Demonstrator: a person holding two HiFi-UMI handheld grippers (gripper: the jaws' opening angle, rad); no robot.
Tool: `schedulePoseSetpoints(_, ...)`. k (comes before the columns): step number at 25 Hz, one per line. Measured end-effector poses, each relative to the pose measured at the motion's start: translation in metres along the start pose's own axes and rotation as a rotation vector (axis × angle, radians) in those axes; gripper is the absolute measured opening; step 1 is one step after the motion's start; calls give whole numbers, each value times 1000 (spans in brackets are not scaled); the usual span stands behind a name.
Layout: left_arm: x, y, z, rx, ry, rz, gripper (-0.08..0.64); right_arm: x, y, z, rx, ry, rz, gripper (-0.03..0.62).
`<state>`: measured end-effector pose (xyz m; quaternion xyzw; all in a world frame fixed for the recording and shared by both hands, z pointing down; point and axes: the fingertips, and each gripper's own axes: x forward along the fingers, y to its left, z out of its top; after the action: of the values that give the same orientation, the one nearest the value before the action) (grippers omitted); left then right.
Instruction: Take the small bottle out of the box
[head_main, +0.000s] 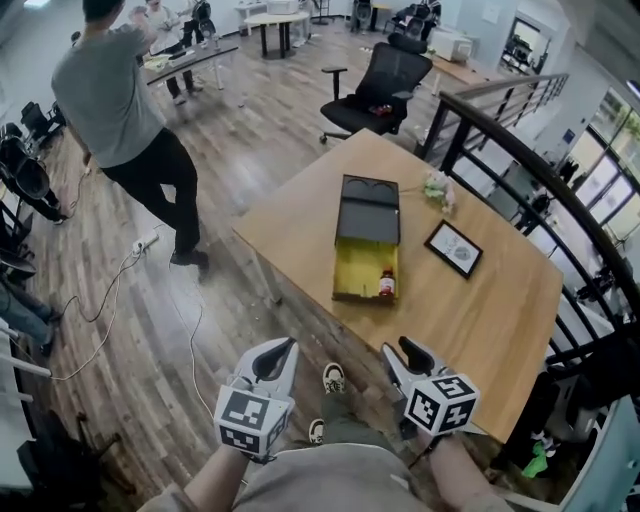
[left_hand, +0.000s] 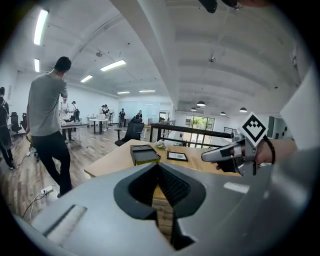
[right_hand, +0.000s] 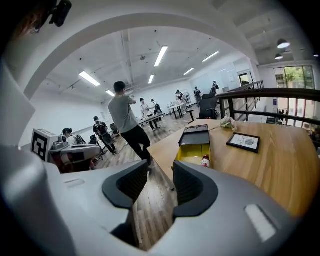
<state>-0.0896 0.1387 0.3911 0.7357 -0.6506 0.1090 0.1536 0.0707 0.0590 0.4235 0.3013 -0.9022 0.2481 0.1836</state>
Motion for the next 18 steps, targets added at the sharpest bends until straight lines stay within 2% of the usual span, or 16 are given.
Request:
schedulePoseSetpoints(10,91,46,1,2,93,-38,0,87,-56,10,68,81,-51,143)
schedulePoseSetpoints(18,168,76,1,-34,169,-78,0,146,-110,7,165,179,-101,143)
